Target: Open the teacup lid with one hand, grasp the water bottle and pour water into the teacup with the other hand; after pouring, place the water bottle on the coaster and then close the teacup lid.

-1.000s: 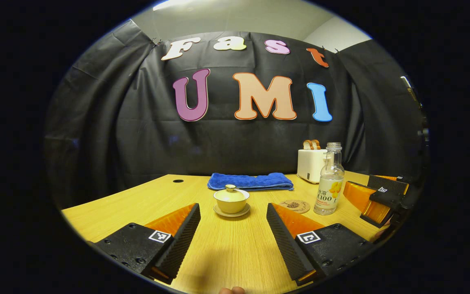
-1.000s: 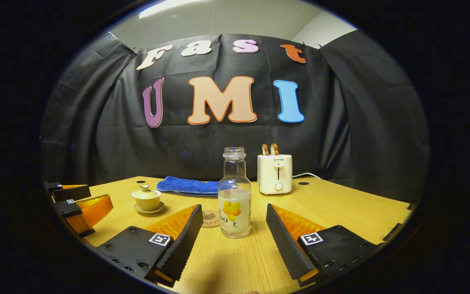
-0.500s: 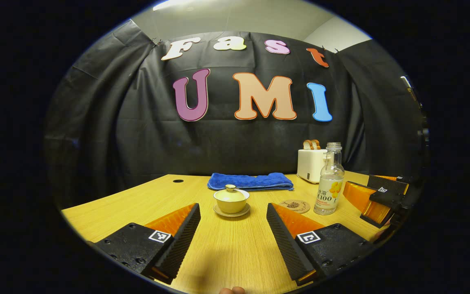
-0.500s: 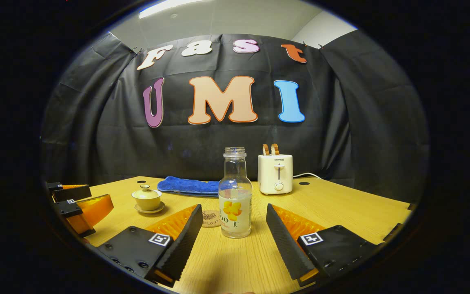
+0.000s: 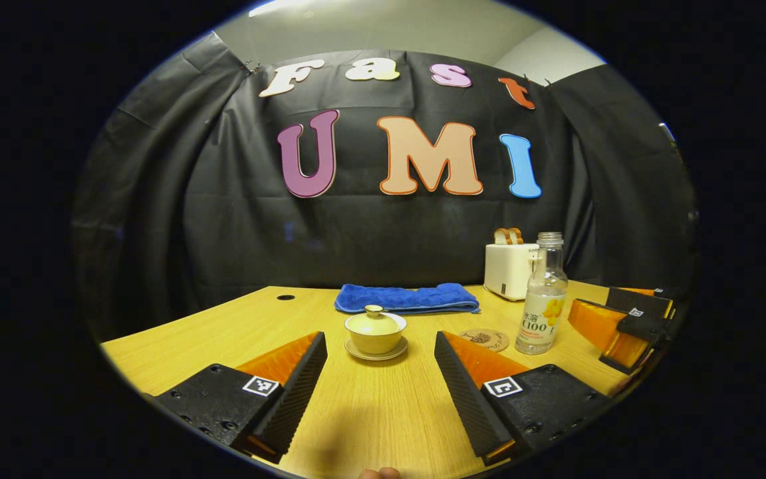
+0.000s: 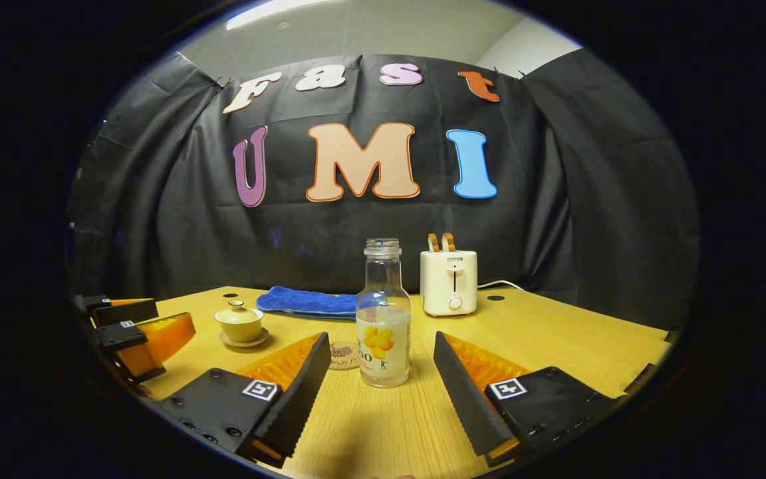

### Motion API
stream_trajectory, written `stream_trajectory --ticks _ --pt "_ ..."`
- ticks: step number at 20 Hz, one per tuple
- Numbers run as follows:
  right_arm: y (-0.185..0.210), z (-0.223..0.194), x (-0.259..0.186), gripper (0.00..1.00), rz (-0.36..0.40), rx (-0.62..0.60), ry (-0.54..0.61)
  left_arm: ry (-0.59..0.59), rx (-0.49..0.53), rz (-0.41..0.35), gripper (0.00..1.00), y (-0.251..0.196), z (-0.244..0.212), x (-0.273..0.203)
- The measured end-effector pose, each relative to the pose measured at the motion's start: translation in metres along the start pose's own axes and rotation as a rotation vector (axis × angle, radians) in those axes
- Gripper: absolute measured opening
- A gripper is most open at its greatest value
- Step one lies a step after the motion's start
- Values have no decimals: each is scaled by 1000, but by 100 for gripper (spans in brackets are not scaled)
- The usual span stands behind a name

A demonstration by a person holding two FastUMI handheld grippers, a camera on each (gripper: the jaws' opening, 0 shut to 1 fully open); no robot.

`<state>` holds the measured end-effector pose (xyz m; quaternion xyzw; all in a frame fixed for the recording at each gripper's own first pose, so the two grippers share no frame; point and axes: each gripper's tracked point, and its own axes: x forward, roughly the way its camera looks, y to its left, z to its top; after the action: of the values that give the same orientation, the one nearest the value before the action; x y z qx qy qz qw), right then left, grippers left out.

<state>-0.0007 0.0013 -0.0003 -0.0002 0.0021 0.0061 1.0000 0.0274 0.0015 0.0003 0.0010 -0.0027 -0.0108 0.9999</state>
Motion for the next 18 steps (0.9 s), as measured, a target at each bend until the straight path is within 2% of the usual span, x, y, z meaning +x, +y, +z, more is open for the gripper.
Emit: stream_trajectory --ticks 18 --pt "-19 1 8 98 -39 -1 -1 16 15 19 95 15 -6 130"
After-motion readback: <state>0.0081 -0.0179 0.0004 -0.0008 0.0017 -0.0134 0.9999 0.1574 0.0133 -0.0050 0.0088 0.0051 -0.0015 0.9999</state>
